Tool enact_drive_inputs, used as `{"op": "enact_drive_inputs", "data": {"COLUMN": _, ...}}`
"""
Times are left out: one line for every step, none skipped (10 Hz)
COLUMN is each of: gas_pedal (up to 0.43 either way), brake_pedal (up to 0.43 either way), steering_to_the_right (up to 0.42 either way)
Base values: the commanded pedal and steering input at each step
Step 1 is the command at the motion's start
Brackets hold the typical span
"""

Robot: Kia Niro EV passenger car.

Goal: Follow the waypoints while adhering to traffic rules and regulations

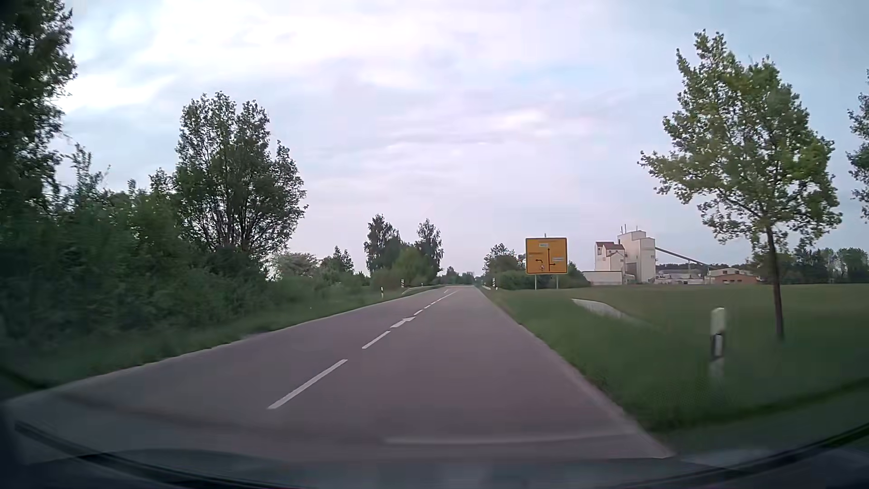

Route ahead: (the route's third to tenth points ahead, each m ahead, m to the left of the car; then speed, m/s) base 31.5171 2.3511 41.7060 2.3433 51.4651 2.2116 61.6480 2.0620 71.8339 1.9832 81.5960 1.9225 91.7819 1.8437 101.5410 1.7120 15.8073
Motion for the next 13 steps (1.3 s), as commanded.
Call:
{"op": "enact_drive_inputs", "data": {"gas_pedal": 0.15, "brake_pedal": 0.0, "steering_to_the_right": 0.002}}
{"op": "enact_drive_inputs", "data": {"gas_pedal": 0.15, "brake_pedal": 0.0, "steering_to_the_right": 0.001}}
{"op": "enact_drive_inputs", "data": {"gas_pedal": 0.15, "brake_pedal": 0.0, "steering_to_the_right": 0.001}}
{"op": "enact_drive_inputs", "data": {"gas_pedal": 0.157, "brake_pedal": 0.0, "steering_to_the_right": 0.001}}
{"op": "enact_drive_inputs", "data": {"gas_pedal": 0.169, "brake_pedal": 0.0, "steering_to_the_right": 0.001}}
{"op": "enact_drive_inputs", "data": {"gas_pedal": 0.169, "brake_pedal": 0.0, "steering_to_the_right": 0.001}}
{"op": "enact_drive_inputs", "data": {"gas_pedal": 0.169, "brake_pedal": 0.0, "steering_to_the_right": 0.001}}
{"op": "enact_drive_inputs", "data": {"gas_pedal": 0.169, "brake_pedal": 0.0, "steering_to_the_right": 0.001}}
{"op": "enact_drive_inputs", "data": {"gas_pedal": 0.169, "brake_pedal": 0.0, "steering_to_the_right": 0.001}}
{"op": "enact_drive_inputs", "data": {"gas_pedal": 0.169, "brake_pedal": 0.0, "steering_to_the_right": 0.001}}
{"op": "enact_drive_inputs", "data": {"gas_pedal": 0.169, "brake_pedal": 0.0, "steering_to_the_right": 0.001}}
{"op": "enact_drive_inputs", "data": {"gas_pedal": 0.169, "brake_pedal": 0.0, "steering_to_the_right": 0.001}}
{"op": "enact_drive_inputs", "data": {"gas_pedal": 0.169, "brake_pedal": 0.0, "steering_to_the_right": 0.001}}
